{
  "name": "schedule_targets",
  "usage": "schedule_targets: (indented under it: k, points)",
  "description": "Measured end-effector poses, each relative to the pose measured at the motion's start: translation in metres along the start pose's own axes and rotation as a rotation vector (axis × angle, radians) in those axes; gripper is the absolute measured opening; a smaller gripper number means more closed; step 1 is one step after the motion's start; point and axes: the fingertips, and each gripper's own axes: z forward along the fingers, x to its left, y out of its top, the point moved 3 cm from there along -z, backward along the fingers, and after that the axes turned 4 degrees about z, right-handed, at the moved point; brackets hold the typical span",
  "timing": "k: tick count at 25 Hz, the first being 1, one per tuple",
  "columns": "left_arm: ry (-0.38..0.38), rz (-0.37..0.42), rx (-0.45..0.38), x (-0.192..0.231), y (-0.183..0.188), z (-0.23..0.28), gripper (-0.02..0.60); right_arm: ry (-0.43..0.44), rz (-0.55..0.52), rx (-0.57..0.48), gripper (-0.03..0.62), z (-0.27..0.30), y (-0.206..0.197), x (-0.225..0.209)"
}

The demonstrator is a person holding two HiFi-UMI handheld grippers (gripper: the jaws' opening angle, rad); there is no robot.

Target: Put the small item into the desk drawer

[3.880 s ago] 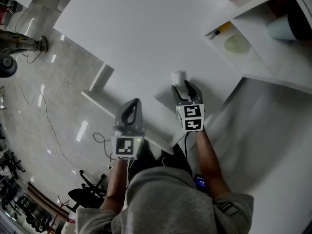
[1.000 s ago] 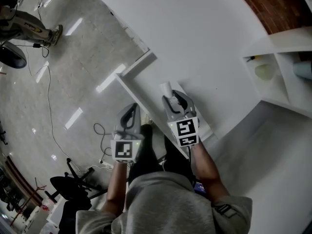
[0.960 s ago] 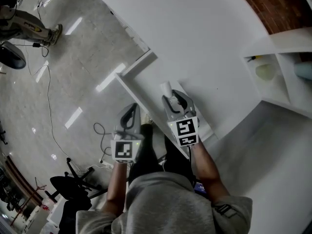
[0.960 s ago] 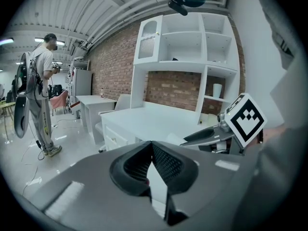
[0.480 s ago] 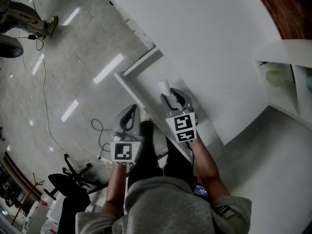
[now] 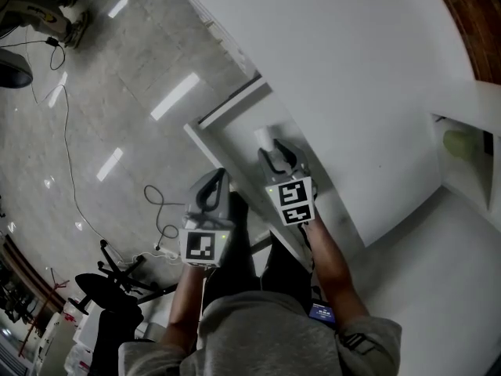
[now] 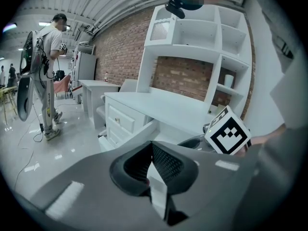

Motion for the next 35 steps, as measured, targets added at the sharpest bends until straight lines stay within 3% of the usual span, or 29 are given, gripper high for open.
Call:
schedule_targets:
  k: [18,35]
  points:
    - [-0.025,-0.026,0.062,0.009,-0.022,0.027,0.012,-0.002,-0.01,0.048,0.167,0.044,-0.02,-0.015]
    - [-0.018,0.013,-0.006,0.0,0.01,0.003,0.012,-0.041,-0.021,-0.041,0.173,0.006,0.006,-0.006]
